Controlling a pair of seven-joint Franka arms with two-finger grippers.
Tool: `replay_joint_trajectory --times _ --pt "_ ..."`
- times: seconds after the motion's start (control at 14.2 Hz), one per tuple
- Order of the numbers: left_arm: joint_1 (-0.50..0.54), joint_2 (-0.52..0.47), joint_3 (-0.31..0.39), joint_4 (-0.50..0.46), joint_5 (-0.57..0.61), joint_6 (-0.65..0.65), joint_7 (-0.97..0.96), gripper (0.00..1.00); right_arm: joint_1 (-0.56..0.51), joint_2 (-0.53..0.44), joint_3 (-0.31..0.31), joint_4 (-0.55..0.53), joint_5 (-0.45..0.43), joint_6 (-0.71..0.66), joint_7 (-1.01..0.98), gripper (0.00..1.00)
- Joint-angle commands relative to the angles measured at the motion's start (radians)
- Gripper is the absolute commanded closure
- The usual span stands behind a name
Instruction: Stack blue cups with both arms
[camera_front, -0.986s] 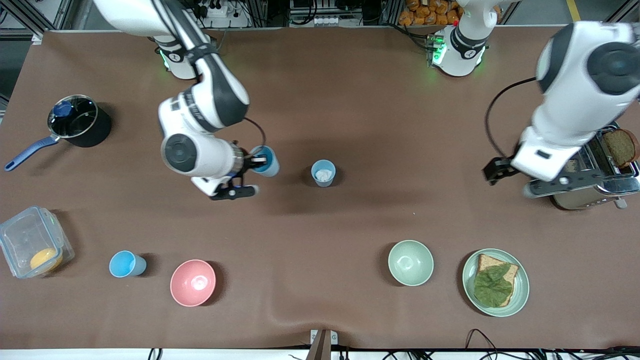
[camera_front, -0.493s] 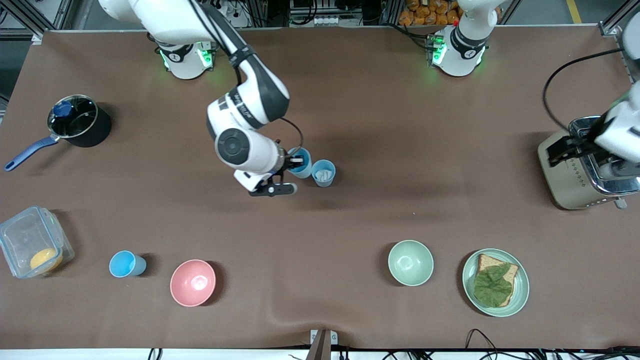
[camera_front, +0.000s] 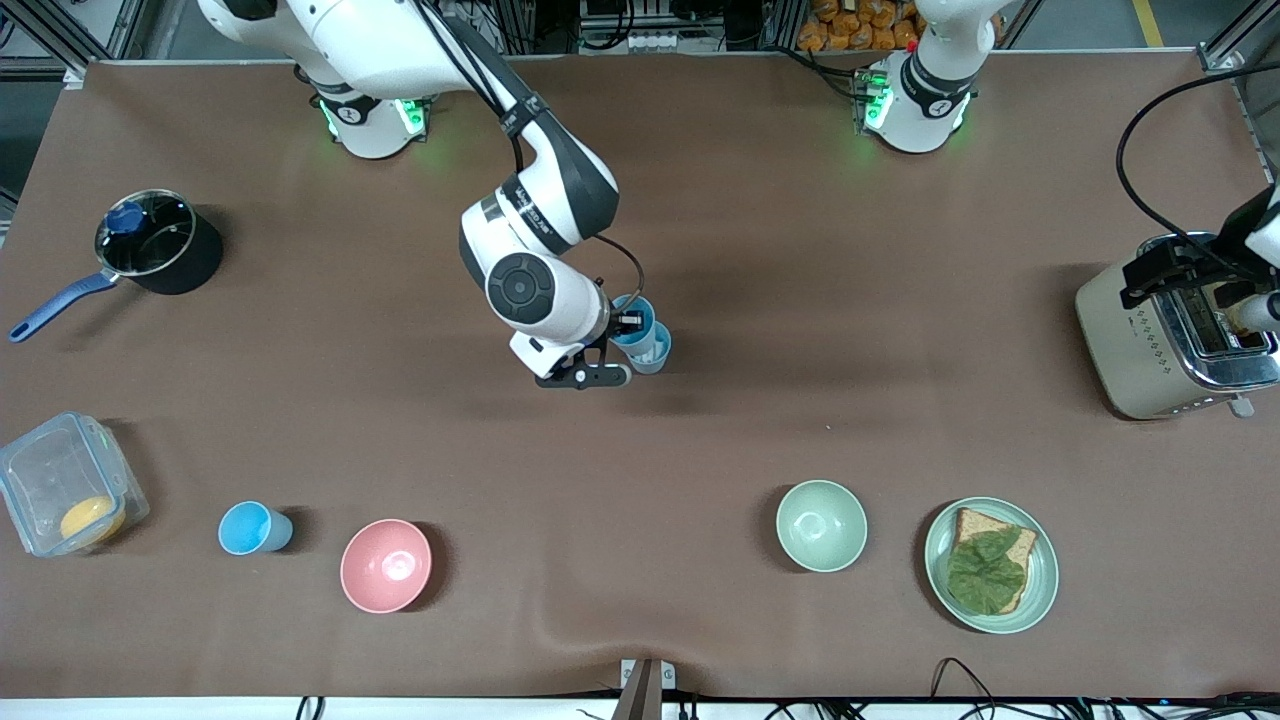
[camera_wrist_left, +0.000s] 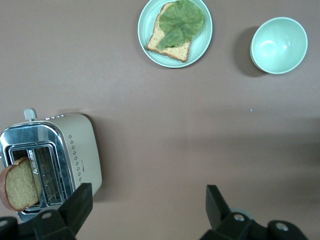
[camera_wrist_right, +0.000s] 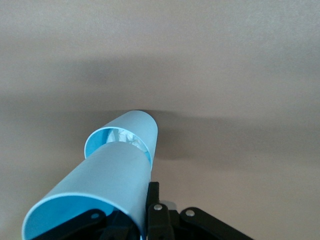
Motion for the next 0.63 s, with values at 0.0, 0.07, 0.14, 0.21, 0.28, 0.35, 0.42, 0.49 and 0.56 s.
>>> replay_joint_trajectory --times 0.0,0.07,0.14,0.21,0.28,0.35,0.42,0.49,0.56 --pt "-0.145 -0.041 0.154 0.003 -0.029 -0.047 0.023 0.0 0.017 0.029 -0.013 0.037 0.017 0.001 0.019 1.0" --pt "-0.171 -0.049 0.188 0.0 -0.029 -0.047 0.025 0.0 0.023 0.033 -0.013 0.037 0.017 0.012 0.021 1.0" --pt "-0.196 -0.049 0.214 0.0 -0.029 -0.053 0.025 0.0 0.031 0.036 -0.013 0.037 0.017 0.017 0.021 1.0" --pt "-0.219 -0.049 0.241 0.002 -0.029 -0.061 0.025 0.0 0.034 0.043 -0.013 0.037 0.017 0.023 0.021 1.0" --pt "-0.231 -0.05 0.248 0.002 -0.029 -0.067 0.025 0.0 0.038 0.046 -0.013 0.036 0.015 0.027 0.021 1.0" --pt "-0.239 -0.05 0.255 0.002 -0.029 -0.068 0.025 0.0 0.04 0.047 -0.013 0.036 0.015 0.029 0.021 1.0" --pt "-0.269 -0.05 0.28 0.002 -0.026 -0.068 0.023 0.0 0.04 0.05 -0.013 0.036 0.014 0.032 0.019 1.0" --pt "-0.306 -0.052 0.317 0.0 -0.026 -0.068 0.022 0.0 0.044 0.052 -0.013 0.036 0.01 0.038 0.019 1.0" --pt "-0.332 -0.056 0.346 0.002 -0.024 -0.073 0.021 0.0 0.047 0.055 -0.013 0.036 0.006 0.046 0.017 1.0"
